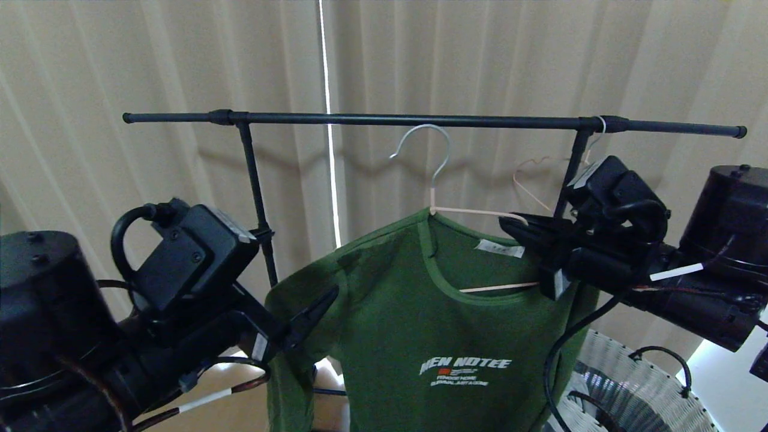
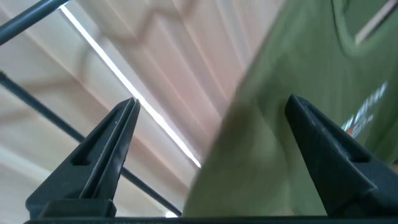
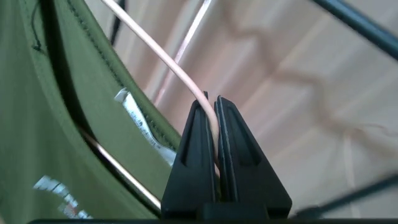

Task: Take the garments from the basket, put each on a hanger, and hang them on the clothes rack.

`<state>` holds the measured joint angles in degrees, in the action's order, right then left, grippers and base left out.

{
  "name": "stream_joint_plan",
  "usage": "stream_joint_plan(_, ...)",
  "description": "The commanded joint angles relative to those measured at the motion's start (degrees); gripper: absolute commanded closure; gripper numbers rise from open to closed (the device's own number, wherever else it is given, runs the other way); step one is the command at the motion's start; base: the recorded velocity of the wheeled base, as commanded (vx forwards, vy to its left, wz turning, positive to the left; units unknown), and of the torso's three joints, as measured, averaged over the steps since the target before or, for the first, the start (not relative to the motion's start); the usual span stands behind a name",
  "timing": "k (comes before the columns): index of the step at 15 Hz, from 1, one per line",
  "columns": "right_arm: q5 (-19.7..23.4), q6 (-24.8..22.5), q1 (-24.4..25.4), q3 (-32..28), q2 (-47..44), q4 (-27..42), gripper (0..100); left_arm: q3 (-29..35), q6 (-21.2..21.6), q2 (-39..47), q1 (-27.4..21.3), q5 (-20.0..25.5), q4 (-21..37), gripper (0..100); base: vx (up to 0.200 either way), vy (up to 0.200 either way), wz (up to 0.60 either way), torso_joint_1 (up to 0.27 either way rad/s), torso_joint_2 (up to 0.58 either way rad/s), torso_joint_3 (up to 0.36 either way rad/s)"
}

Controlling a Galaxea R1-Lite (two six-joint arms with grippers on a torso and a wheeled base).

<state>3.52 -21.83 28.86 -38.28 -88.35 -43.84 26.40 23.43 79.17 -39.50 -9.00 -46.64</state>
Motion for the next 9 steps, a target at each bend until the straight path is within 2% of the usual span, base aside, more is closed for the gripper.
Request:
stream_joint_plan(1,-0.1,0.1,-2.1,0.2,2.5,0.1,100,-2.8,-0.5,-4.5,0.6,0.2,0.1,0,0.0,0.0,0.0,0.0,0.0,0.0)
stream_joint_plan(4,0.0,0.4,-3.7,0.6,4.3,0.0,100,-4.4,-3.1,-3.3,5.9,1.3,0.1,0,0.0,0.0,0.0,0.0,0.0,0.0)
stream_joint_plan(7,0.3,1.8,-3.6,0.5,5.8,-0.1,100,-4.5,-3.9,-1.4,10.2,9.3,0.1,0,0.0,0.0,0.0,0.0,0.0,0.0)
stream_joint_plan(9,0.4,2.1,-3.5,0.5,6.8,-0.1,100,-3.7,-3.8,0.4,12.4,12.2,0.1,0,0.0,0.0,0.0,0.0,0.0,0.0)
